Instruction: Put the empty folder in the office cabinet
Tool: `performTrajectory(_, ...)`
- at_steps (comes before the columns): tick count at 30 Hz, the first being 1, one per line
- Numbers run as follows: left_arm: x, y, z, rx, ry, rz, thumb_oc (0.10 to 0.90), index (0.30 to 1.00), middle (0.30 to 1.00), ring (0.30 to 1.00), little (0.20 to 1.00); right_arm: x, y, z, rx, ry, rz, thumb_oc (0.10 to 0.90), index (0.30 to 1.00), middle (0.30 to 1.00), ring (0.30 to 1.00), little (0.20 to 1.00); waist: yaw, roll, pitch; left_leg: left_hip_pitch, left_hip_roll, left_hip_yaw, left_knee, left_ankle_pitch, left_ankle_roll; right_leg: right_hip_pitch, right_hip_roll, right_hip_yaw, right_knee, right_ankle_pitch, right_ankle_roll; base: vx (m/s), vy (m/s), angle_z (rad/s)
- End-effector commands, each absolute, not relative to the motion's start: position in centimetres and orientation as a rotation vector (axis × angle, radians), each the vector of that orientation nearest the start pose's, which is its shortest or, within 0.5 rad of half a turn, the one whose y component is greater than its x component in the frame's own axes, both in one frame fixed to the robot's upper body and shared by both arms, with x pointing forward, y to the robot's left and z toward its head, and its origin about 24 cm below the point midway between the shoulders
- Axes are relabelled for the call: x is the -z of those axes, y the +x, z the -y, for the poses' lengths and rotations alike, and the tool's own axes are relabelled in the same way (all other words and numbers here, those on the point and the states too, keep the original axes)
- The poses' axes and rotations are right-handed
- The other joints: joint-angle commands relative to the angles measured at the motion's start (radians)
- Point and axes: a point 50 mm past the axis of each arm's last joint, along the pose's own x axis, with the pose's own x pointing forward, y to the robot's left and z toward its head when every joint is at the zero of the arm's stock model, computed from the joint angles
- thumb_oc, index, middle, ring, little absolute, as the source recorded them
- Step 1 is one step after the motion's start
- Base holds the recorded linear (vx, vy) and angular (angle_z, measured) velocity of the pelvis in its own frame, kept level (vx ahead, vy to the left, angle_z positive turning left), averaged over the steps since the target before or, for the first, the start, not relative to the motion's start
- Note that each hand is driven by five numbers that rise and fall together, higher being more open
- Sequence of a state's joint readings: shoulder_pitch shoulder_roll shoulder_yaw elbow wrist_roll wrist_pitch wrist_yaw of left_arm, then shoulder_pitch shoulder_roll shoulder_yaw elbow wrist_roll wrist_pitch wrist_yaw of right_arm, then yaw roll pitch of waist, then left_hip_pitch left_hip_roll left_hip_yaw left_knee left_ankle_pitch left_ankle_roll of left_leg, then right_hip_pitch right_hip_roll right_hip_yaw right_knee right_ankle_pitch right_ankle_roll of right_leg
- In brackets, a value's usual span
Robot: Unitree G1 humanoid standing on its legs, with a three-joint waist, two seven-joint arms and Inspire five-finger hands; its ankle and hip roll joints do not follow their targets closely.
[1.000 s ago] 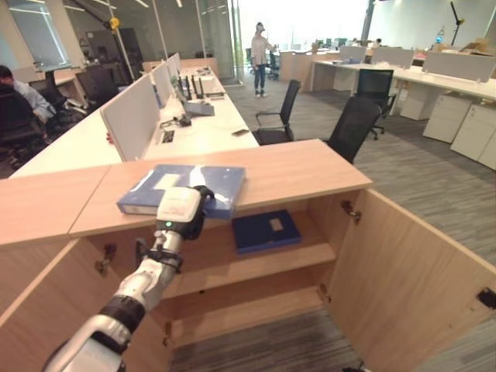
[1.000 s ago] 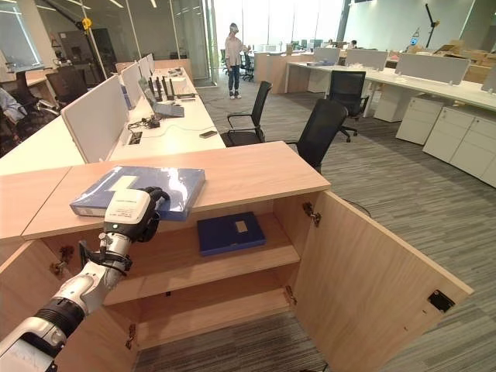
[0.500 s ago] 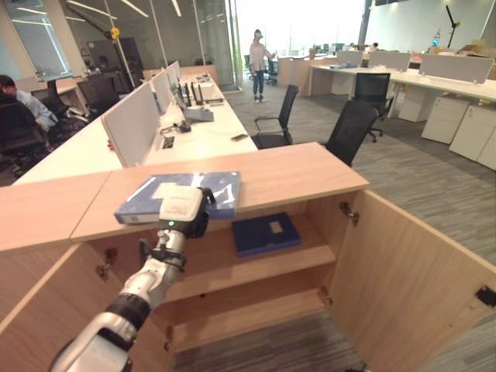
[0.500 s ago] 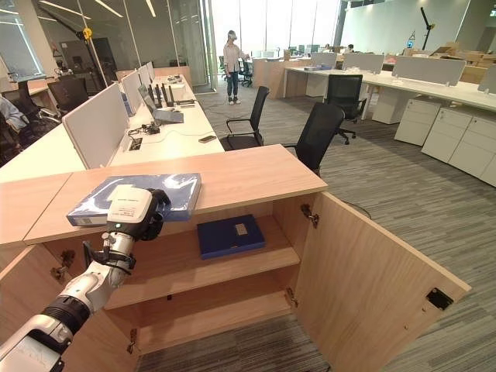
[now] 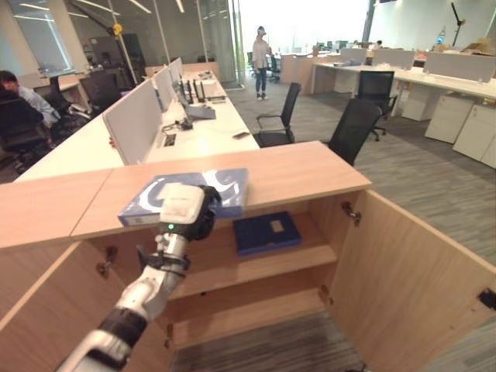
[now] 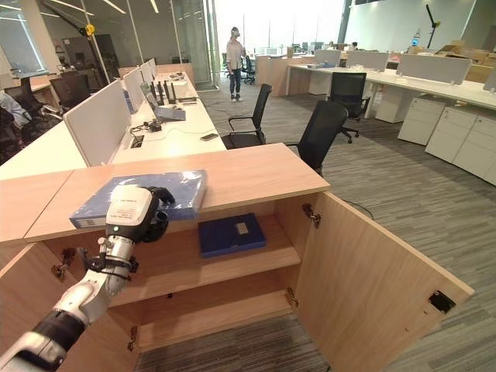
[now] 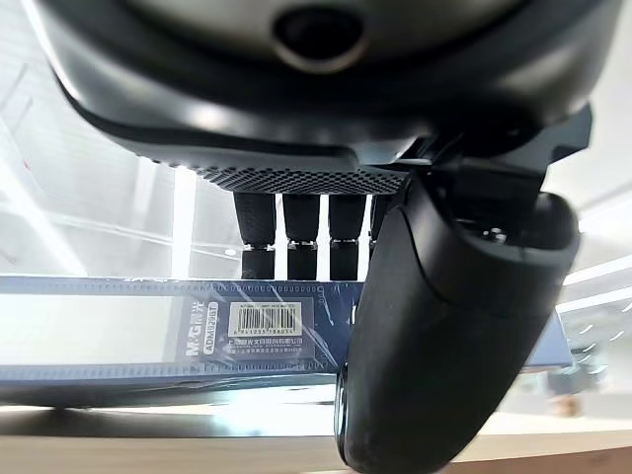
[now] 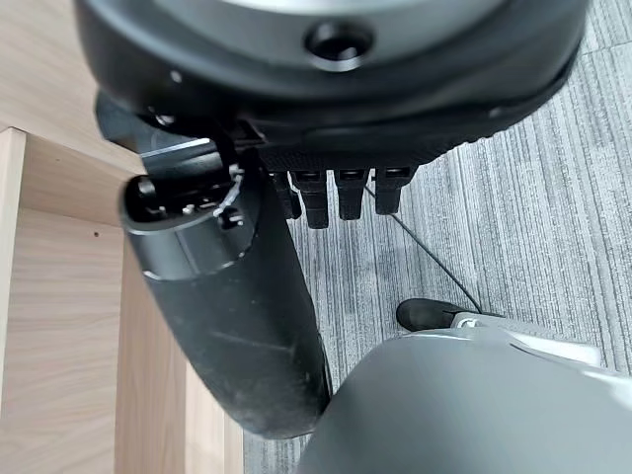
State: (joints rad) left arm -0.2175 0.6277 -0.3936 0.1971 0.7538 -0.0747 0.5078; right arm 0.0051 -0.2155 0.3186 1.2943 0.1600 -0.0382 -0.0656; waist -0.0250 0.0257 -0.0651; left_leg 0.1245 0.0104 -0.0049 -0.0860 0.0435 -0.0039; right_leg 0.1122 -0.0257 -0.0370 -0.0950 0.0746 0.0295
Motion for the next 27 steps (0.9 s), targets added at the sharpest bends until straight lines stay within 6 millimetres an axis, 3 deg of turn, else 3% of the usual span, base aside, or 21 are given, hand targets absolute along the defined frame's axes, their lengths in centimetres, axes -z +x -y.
performTrajectory(1,-11.2,27.8,-17.5,0.067,1.199,0.613,0.400,0.300,0.300,0.300,0.300,16.6,9.0,21.6,0.038,-0.283,-1.228,0.800,0.900,0.900,0.900,0.900,-0.004,-0.052,0.038,0.036,-0.037,-0.028,-0.001,-0.124,-0.010,0.064,-0.015,-0.030,0.008,-0.124,0.058,0.01,0.003,0.08)
performTrajectory(5,-12.9,26.0,-15.7,0.214,1.105,0.707,0.400,0.300,0.300,0.300,0.300,16.6,9.4,21.4,0.026,-0.269,-1.213,0.800,0.900,0.900,0.900,0.900,0.006,-0.050,0.043,0.031,-0.040,-0.036,-0.001,-0.120,-0.009,0.062,-0.016,-0.041,0.008,-0.121,0.058,0.00,-0.003,0.07)
performTrajectory(16,-15.7,23.8,-14.9,0.275,0.858,0.784,0.400,0.300,0.300,0.300,0.300,16.3,10.4,20.9,-0.003,-0.260,-1.168,0.800,0.900,0.900,0.900,0.900,0.015,-0.052,0.048,0.028,-0.043,-0.044,-0.001,-0.115,-0.008,0.063,-0.017,-0.051,0.008,-0.120,0.059,0.00,0.000,0.06)
performTrajectory(22,-18.2,22.6,-13.6,0.362,0.561,0.839,0.400,0.300,0.300,0.300,0.300,16.1,11.4,20.7,-0.005,-0.253,-1.132,0.800,0.900,0.900,0.900,0.900,0.017,-0.052,0.049,0.027,-0.045,-0.049,-0.001,-0.113,-0.006,0.063,-0.018,-0.055,0.008,-0.118,0.060,0.00,0.004,0.07)
performTrajectory(23,-19.1,22.1,-13.3,0.408,0.442,0.853,0.400,0.300,0.300,0.300,0.300,16.0,11.6,20.6,-0.008,-0.252,-1.127,0.800,0.900,0.900,0.900,0.900,0.019,-0.052,0.049,0.028,-0.044,-0.048,-0.001,-0.114,-0.006,0.063,-0.019,-0.056,0.008,-0.118,0.061,-0.01,0.010,0.08)
performTrajectory(27,-20.2,22.2,-13.1,0.422,0.313,0.875,0.400,0.300,0.300,0.300,0.300,16.0,11.7,20.4,-0.025,-0.253,-1.129,0.800,0.900,0.900,0.900,0.900,0.019,-0.053,0.049,0.030,-0.045,-0.048,-0.001,-0.115,-0.007,0.065,-0.021,-0.057,0.008,-0.119,0.061,0.00,0.003,0.02)
